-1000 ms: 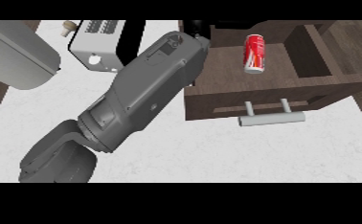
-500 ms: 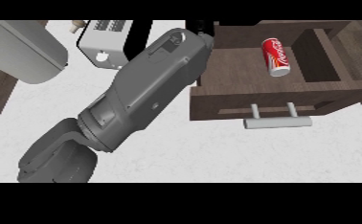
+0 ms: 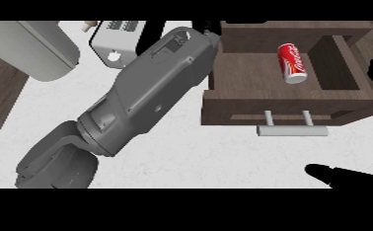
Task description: Pick up the can, place it into the drawer and close the drawer
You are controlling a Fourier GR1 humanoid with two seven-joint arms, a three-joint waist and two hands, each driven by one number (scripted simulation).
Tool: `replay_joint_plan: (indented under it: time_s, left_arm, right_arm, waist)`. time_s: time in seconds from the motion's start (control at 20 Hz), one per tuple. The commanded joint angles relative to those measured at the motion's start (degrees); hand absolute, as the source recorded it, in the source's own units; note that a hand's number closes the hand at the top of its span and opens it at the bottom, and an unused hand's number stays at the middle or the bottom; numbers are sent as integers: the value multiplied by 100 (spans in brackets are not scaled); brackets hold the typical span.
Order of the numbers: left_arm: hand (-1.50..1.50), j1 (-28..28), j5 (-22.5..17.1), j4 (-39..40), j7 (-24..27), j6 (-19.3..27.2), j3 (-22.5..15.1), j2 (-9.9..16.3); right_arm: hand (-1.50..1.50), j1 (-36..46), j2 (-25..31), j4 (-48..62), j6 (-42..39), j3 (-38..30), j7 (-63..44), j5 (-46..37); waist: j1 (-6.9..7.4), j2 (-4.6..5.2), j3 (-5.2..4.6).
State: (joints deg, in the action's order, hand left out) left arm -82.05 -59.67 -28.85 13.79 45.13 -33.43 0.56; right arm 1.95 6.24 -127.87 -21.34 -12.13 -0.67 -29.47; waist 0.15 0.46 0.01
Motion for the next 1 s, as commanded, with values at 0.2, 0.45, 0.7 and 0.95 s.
replay_joint_plan:
  time_s: [0.2,0.45,0.7,0.95]
  left_arm:
    - [-150,-8,239,-235,-400,0,22,263]
    - [-150,404,420,-654,-440,293,-67,260]
    - [-150,633,558,-898,-595,106,-59,768]
    - [-150,486,701,-1083,-1156,201,-29,1124]
  right_arm:
    - [-150,1185,206,1781,845,848,374,-1734]
    - [-150,1674,-2,2788,1335,1571,314,-2652]
    - [-150,2437,450,4272,1613,1441,665,-3137]
    - [-150,3102,81,5646,2472,1483,509,-3673]
  waist:
    - [137,-33,0]
    - [221,-63,-3]
    - [256,-39,-3]
    - [183,-25,2]
